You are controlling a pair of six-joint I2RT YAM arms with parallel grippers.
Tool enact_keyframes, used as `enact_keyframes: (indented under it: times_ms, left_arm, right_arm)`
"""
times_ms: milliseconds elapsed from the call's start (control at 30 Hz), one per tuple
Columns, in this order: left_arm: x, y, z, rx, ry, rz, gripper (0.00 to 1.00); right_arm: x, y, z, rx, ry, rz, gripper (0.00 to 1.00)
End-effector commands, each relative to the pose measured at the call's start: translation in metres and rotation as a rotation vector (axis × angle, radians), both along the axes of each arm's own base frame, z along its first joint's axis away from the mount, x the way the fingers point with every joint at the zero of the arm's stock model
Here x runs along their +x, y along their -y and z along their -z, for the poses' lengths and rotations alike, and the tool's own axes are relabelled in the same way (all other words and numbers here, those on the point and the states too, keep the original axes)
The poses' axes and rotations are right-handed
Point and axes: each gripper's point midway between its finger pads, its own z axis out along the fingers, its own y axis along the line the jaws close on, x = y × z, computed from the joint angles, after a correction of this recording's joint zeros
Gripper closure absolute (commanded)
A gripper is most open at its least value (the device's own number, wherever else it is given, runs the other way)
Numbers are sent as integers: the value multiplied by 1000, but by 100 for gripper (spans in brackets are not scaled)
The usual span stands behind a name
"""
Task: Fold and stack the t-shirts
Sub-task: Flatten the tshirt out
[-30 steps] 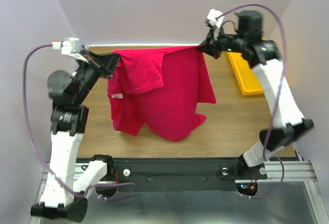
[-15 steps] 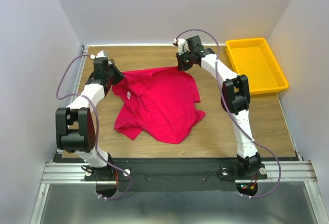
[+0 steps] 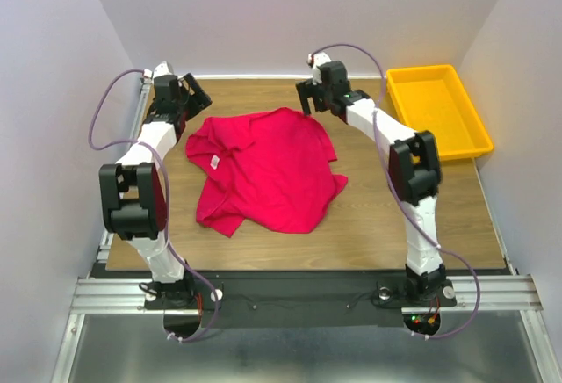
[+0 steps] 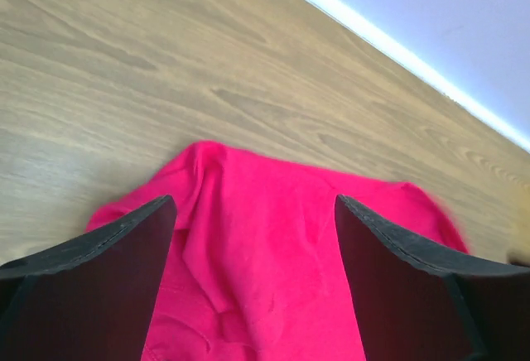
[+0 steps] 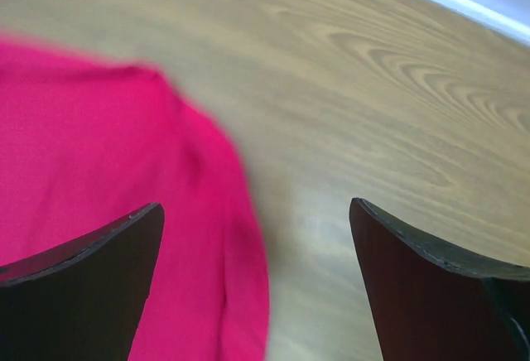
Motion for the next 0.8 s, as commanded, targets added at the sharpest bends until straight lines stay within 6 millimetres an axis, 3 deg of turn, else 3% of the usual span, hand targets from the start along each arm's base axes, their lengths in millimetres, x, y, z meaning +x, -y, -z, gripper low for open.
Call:
enact_keyframes:
  times_ms: [0, 33, 67, 100, 167, 200, 267, 367, 400, 467, 567, 700, 767]
  left_arm:
    - [-25, -13, -80, 97, 129, -14, 6]
    - [-38, -12, -78, 103, 107, -2, 6]
    - [-60, -9, -76, 101, 103, 14, 6]
    - [-71, -6, -74, 92, 102, 23, 6]
    - [-101, 1, -55, 59, 43, 52, 7]
    - [-127, 13, -42, 1, 10, 87, 9]
    - [-160, 28, -22, -62, -36, 135, 13]
    - [-188, 40, -7, -123, -90, 153, 16]
    - [-198, 39, 2, -132, -128, 140, 16]
    - [-205, 46, 10, -126, -163, 162, 17]
    - [-213, 50, 38, -90, -270, 178, 19]
    - [-214, 70, 81, -30, -417, 218, 22]
    - [-212, 77, 90, -2, -439, 231, 22]
  right_arm:
    - [-94, -11, -87, 93, 83, -441, 0]
    - [-114, -6, -83, 100, 59, -479, 0]
    - [-139, 3, -100, 110, 70, -508, 0]
    - [-164, 15, -63, 108, -33, -517, 0]
    - [-205, 26, -35, 111, -162, -572, 0]
    - [-226, 35, -18, 119, -224, -579, 1]
    - [-252, 44, -6, 124, -280, -594, 2]
    - [-275, 50, 15, 142, -354, -582, 5]
    - [-276, 52, 21, 145, -372, -569, 5]
    - [-280, 53, 28, 160, -400, -565, 7]
    - [-273, 54, 34, 172, -427, -547, 9]
    - [-266, 54, 44, 196, -468, -531, 13]
    - [-267, 53, 47, 208, -483, -534, 14]
